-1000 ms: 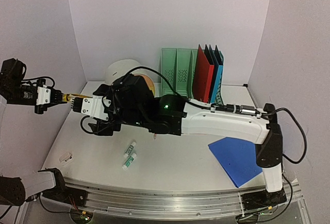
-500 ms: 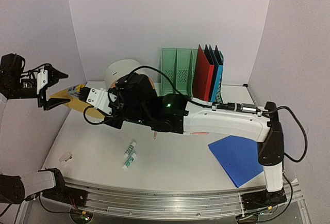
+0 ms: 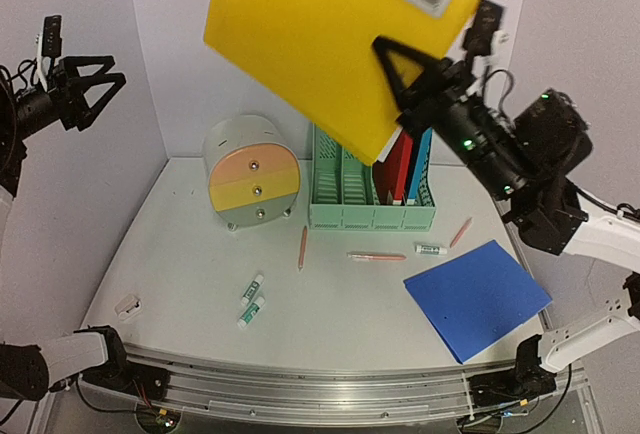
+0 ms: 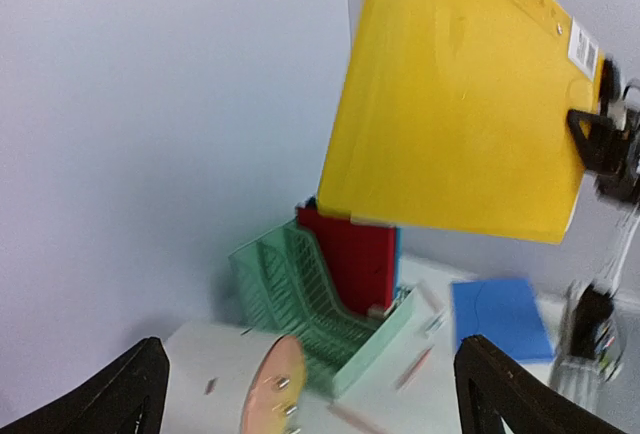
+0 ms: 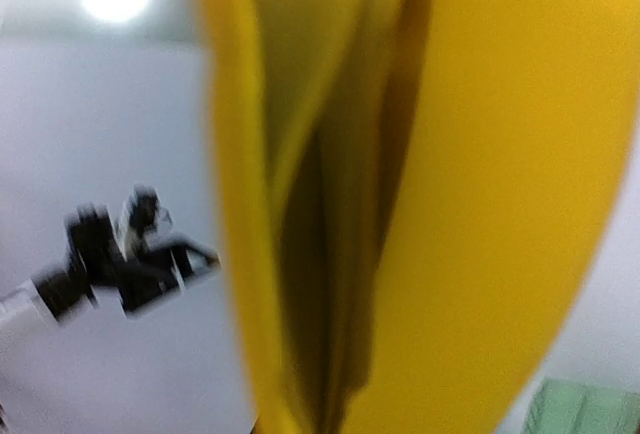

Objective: Organize the desk

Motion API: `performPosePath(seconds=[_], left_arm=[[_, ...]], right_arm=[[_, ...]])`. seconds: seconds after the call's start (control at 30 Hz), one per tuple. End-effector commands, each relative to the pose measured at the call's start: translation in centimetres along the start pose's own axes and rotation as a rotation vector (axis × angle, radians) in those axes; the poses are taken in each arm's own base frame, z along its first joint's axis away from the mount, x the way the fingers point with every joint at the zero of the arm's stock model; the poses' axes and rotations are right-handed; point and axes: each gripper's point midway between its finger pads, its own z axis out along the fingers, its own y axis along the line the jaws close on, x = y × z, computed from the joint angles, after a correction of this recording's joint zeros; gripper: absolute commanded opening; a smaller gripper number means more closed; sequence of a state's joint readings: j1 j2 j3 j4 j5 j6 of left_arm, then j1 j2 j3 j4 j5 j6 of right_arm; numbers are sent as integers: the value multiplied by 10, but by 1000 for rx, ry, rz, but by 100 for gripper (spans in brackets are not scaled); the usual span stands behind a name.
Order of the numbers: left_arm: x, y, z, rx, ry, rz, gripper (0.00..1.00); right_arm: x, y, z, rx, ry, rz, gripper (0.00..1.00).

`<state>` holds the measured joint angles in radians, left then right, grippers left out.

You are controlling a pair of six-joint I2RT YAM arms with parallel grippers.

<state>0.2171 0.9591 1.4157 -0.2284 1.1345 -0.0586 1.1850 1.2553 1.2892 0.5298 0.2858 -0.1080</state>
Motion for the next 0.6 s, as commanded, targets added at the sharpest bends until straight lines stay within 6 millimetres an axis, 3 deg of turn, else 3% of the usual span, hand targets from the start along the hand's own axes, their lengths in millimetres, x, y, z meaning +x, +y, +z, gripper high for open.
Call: performPosePath(seconds=[0.0,0.1,0.27,0.57], left_arm=[[-24,-19,0,194,-140,-333,100],[-48,-20,14,228,-199,-345,100],[-85,-55,29,393,-247,-316,100],[-73,-76,24,472,-231,-331,100]], right_arm=[[-70,19,-16,-156,-364,243,0],[-69,35,-3,-238,-405,285,0],[-65,51,26,-304,-471,321,0],[-37,64,66,-347,-481,397,0]])
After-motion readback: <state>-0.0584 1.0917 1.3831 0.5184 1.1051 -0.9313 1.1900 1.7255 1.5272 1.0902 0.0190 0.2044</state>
